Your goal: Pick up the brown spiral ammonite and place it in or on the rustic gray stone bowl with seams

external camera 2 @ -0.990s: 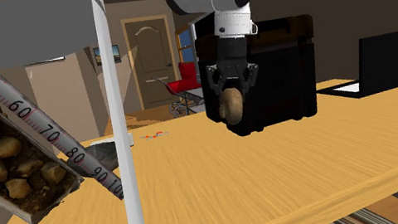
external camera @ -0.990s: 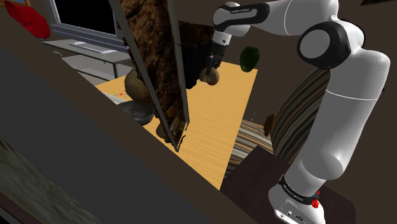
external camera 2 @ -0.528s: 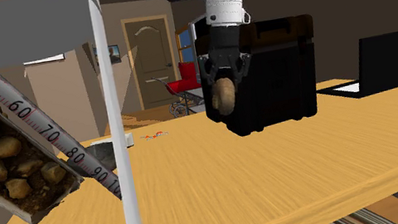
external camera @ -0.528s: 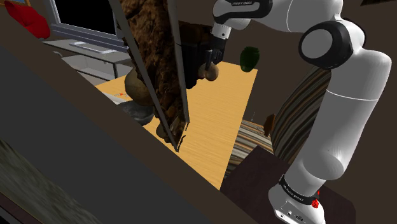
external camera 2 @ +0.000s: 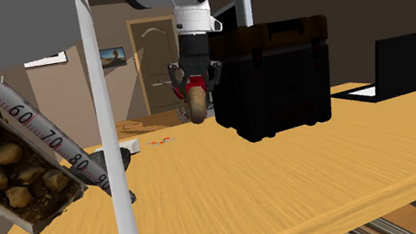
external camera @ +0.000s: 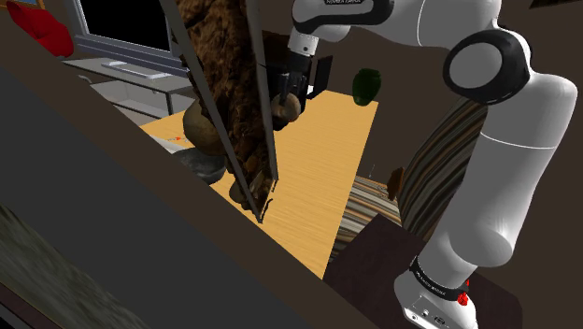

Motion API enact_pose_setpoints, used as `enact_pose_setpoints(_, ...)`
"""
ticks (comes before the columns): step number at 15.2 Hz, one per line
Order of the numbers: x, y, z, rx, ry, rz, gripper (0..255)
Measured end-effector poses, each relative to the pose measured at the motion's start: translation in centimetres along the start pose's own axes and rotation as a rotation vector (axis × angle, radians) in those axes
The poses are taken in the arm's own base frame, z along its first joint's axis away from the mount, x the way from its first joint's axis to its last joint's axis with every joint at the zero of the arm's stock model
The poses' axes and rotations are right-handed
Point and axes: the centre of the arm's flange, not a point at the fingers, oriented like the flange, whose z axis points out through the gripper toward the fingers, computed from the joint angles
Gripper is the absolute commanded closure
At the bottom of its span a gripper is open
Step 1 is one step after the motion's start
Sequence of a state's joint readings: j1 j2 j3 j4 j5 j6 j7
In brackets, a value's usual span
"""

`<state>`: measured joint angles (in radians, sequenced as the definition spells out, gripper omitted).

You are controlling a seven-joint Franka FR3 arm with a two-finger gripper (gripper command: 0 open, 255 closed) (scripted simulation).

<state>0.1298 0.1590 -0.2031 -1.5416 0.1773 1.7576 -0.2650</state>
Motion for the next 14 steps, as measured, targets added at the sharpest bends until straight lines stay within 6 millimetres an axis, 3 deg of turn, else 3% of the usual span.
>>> enact_pose_setpoints(14, 4.9, -17.9, 1.8, 0.000, 0.001, 0.000, 255)
